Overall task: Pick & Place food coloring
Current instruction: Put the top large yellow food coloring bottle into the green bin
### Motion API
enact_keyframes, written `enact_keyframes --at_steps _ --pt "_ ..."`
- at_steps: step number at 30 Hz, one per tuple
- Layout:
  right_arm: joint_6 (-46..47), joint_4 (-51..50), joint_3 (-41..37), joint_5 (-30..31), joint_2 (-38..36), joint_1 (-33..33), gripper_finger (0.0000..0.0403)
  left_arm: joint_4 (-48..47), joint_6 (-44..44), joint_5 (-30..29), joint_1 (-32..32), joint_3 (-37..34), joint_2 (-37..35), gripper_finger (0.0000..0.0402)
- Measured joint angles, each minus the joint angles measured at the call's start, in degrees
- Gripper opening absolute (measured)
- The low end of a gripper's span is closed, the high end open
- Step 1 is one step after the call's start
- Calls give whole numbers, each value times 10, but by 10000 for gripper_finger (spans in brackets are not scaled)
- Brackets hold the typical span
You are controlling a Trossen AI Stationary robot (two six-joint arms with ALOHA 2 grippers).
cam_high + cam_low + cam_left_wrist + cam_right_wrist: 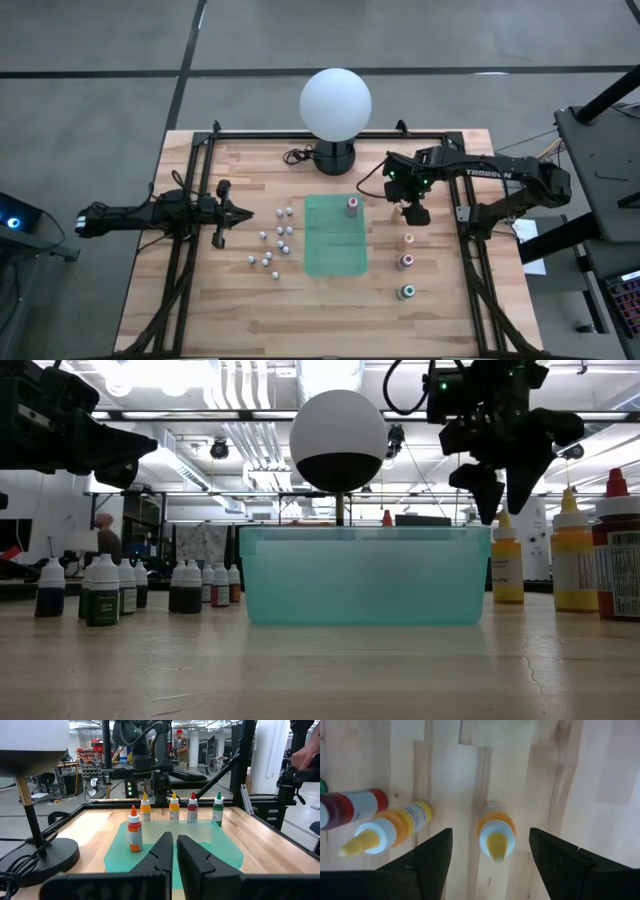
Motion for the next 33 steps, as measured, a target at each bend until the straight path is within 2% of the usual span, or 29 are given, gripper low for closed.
enact_keyframes --at_steps 5,11,21,33 --pt "1 11 -17 2 0 0 252 0 0 0 0 0 0 0" --pt "1 25 -30 44 0 0 249 0 0 0 0 0 0 0" --pt "1 27 -36 44 0 0 245 0 0 0 0 0 0 0" --pt "1 32 -41 39 0 0 189 0 0 0 0 0 0 0"
